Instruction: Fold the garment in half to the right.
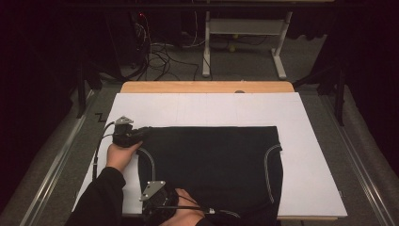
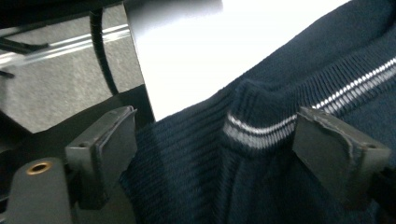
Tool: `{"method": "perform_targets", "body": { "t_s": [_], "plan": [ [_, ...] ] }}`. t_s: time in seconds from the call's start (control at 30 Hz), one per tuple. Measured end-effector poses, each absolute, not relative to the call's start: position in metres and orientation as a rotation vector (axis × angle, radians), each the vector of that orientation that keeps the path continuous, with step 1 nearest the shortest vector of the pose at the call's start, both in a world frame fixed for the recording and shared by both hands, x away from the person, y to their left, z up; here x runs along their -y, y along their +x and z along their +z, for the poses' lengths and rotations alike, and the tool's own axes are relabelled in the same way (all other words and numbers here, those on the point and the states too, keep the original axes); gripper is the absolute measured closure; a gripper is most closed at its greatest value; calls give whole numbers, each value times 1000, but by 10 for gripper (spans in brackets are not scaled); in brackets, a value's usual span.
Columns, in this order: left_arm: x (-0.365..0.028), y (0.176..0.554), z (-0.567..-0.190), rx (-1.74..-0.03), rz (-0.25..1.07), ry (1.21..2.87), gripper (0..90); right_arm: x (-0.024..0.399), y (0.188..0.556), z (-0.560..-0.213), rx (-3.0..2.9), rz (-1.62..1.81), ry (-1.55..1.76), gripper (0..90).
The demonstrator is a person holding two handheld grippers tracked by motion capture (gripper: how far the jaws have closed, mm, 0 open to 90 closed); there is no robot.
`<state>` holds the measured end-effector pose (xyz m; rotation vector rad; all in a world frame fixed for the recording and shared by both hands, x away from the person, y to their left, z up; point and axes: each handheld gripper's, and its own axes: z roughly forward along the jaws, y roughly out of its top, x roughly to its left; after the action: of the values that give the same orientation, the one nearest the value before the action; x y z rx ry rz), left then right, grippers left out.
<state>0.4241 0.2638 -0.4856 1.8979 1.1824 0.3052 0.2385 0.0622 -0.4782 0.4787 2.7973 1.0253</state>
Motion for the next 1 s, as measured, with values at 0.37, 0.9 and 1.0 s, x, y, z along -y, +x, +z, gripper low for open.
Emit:
{"method": "perform_targets", "body": {
  "t_s": [0.37, 0.9, 1.0],
  "plan": [
    [-264, 424, -486, -1185, 300, 1894, 740, -72, 238, -479, -2736, 968, 515, 227],
    [-264, 424, -486, -1183, 310, 1895, 740, -62, 244, -476, -2692, 957, 543, 606],
    [-264, 424, -486, -1185, 307, 1894, 740, -60, 245, -476, -2679, 960, 547, 668]
  ]
}}
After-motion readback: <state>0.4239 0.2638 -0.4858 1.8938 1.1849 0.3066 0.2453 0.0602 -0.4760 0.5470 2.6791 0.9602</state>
